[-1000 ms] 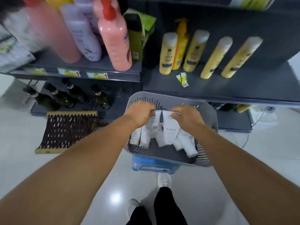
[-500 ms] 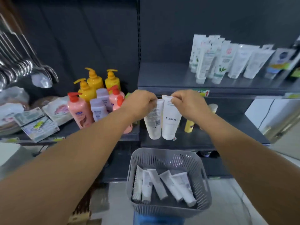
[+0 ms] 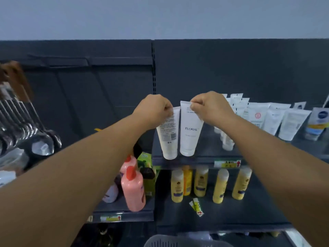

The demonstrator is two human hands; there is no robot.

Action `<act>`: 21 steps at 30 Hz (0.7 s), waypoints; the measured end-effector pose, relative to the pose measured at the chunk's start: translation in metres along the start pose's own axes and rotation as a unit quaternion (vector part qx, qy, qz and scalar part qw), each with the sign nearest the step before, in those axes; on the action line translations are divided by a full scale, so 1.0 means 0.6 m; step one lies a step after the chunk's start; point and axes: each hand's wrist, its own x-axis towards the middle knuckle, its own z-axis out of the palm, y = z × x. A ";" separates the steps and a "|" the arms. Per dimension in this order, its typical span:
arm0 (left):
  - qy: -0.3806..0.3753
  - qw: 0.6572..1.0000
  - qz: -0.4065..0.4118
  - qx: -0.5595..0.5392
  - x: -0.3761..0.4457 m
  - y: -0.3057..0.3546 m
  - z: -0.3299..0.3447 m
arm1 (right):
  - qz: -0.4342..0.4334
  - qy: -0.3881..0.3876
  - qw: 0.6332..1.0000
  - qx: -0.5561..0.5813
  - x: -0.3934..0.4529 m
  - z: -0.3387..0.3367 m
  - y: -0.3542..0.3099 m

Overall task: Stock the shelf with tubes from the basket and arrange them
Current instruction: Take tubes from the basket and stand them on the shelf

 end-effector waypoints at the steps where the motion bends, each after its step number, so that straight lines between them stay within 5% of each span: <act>1: -0.002 1.000 -0.003 0.001 0.026 -0.006 0.004 | 0.002 0.000 1.000 -0.004 0.026 0.004 0.009; 21: -0.037 0.993 -0.051 0.102 0.370 -0.098 0.169 | 0.069 -0.058 0.994 -0.061 0.360 0.163 0.183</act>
